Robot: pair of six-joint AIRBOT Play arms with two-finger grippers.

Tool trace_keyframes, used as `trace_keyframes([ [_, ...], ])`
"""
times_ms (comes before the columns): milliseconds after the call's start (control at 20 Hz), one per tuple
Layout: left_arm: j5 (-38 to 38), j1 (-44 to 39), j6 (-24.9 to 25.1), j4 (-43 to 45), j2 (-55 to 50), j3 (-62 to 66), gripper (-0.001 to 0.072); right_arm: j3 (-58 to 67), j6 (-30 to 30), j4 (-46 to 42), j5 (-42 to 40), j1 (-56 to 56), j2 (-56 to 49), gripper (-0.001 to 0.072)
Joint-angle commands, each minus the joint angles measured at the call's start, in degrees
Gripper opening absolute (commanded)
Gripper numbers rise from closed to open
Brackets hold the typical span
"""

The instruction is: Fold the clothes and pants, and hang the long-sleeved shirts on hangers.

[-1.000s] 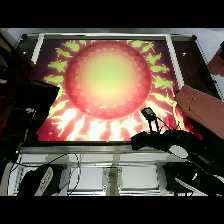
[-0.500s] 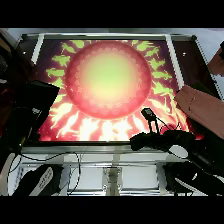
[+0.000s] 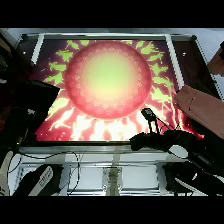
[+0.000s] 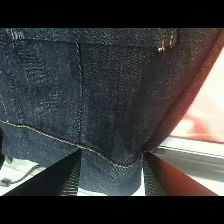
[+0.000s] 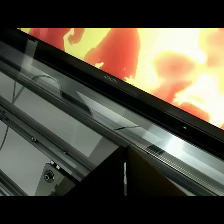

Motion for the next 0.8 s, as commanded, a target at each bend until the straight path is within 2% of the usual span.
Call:
trace_keyframes([
  [0, 0.9, 1.0, 0.0, 0.2, 0.9, 0.2, 0.0186, 0.0, 0.0, 0.0, 0.0, 0.1, 0.0, 0.0017],
  [50, 0.9, 1.0, 0.0, 0.2, 2.0, 0.2, 0.0055, 0.0, 0.0, -0.2, 0.0, 0.1, 0.0, 0.0017],
  [100, 1.0, 1.0, 0.0, 0.2, 3.2, 0.2, 0.0032, 0.0, 0.0, -0.2, 0.0, 0.1, 0.0, 0.0017],
  [350, -0.6, 0.3, -0.4, -1.7, 6.8, 2.0, 0.0031, 0.0, 0.0, -0.2, 0.0, 0.1, 0.0, 0.0017],
  [500, -4.3, -5.3, 0.3, -5.8, 9.8, 9.9, 0.0030, 0.0, -0.1, -1.1, -1.3, 0.1, 0.0, 0.0017],
  [550, -7.1, -7.9, 3.0, -9.0, 10.1, 14.3, 0.0029, 0.0, -0.6, -1.8, -1.4, 0.1, 0.0, 0.0017],
  [650, -14.2, -13.3, 11.0, -17.9, 9.4, 25.5, 0.0029, 0.0, -5.4, -2.1, -1.5, 0.1, -0.4, 0.0017],
  [700, -17.2, -15.8, 13.0, -21.9, 8.8, 31.2, 0.0029, 0.0, -7.9, -2.1, -1.5, 0.1, -0.4, 0.0037],
  [750, -20.0, -18.3, 13.7, -24.9, 8.0, 36.5, 0.0029, 0.4, -10.2, -2.1, -1.4, 0.1, -0.4, 0.0106],
])
